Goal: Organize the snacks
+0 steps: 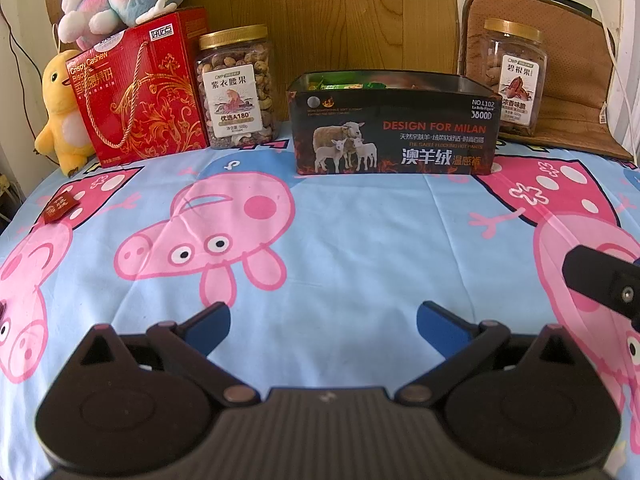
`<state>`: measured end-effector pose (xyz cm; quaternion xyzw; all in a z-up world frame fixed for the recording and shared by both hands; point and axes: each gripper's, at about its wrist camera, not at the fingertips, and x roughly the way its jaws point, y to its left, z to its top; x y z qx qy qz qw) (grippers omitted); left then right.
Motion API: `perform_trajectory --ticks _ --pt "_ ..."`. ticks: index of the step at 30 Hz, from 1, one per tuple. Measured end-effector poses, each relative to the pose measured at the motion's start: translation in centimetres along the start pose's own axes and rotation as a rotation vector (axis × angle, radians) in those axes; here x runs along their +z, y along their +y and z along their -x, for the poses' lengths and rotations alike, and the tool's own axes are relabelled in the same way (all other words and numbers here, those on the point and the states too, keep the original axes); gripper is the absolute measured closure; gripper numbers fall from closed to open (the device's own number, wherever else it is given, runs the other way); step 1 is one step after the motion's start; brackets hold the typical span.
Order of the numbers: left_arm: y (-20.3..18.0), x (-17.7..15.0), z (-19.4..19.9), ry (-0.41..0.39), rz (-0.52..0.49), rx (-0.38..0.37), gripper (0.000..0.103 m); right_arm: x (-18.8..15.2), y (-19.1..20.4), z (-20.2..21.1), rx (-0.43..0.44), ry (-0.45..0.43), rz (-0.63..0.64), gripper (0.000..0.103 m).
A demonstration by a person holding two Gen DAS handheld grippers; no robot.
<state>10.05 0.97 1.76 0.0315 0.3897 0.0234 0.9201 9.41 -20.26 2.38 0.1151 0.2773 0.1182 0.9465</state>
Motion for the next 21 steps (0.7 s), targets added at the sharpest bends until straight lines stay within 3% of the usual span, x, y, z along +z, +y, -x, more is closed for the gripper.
perform_trajectory --ticks 21 --pt "-0.05 0.04 0.06 0.005 0.005 -0.006 0.000 0.03 0.02 0.00 -0.001 0.000 0.001 0.000"
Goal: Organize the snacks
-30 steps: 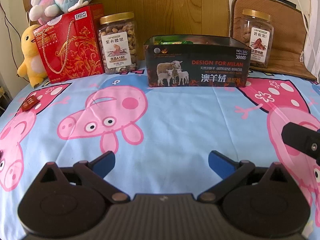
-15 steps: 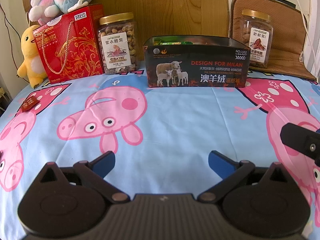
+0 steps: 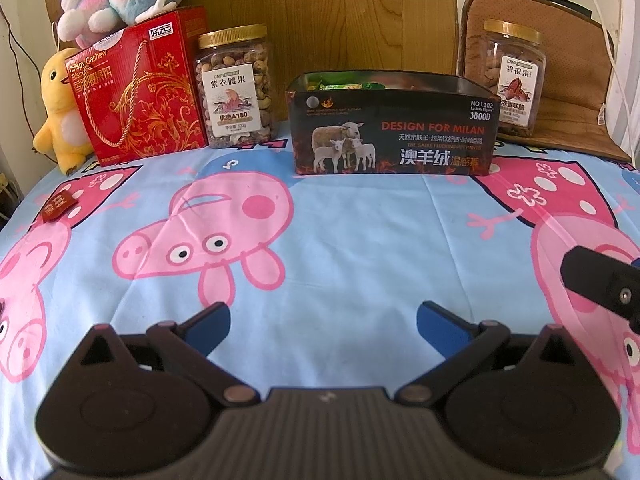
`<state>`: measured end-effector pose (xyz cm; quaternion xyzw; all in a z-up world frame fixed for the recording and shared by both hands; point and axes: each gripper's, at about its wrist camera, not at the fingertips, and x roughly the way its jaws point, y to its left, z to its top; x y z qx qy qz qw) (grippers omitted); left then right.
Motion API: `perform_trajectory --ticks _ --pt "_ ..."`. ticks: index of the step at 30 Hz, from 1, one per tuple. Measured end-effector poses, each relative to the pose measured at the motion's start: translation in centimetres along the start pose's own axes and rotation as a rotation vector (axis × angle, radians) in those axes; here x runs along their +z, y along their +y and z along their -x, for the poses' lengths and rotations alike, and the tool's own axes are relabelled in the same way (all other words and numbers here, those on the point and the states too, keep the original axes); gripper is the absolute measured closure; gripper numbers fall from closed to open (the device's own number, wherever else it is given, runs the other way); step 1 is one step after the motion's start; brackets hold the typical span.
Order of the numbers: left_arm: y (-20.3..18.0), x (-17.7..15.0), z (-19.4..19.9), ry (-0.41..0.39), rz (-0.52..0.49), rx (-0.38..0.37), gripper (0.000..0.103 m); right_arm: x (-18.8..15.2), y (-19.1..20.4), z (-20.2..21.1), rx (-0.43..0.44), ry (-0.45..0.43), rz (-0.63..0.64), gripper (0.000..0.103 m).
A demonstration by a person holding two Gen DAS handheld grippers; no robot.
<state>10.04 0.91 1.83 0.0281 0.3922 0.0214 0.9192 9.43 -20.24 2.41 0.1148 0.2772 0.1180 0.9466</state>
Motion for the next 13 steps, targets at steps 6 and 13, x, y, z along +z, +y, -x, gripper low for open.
perform_trajectory --ticks 6,13 --pt "0.0 0.2 0.2 -0.005 0.004 -0.001 0.000 0.0 0.0 0.0 0.001 0.000 0.001 0.000" --pt "-0.4 0.1 1.1 -0.066 -0.024 -0.011 0.000 0.1 0.0 0.1 0.000 0.000 0.002 0.000"
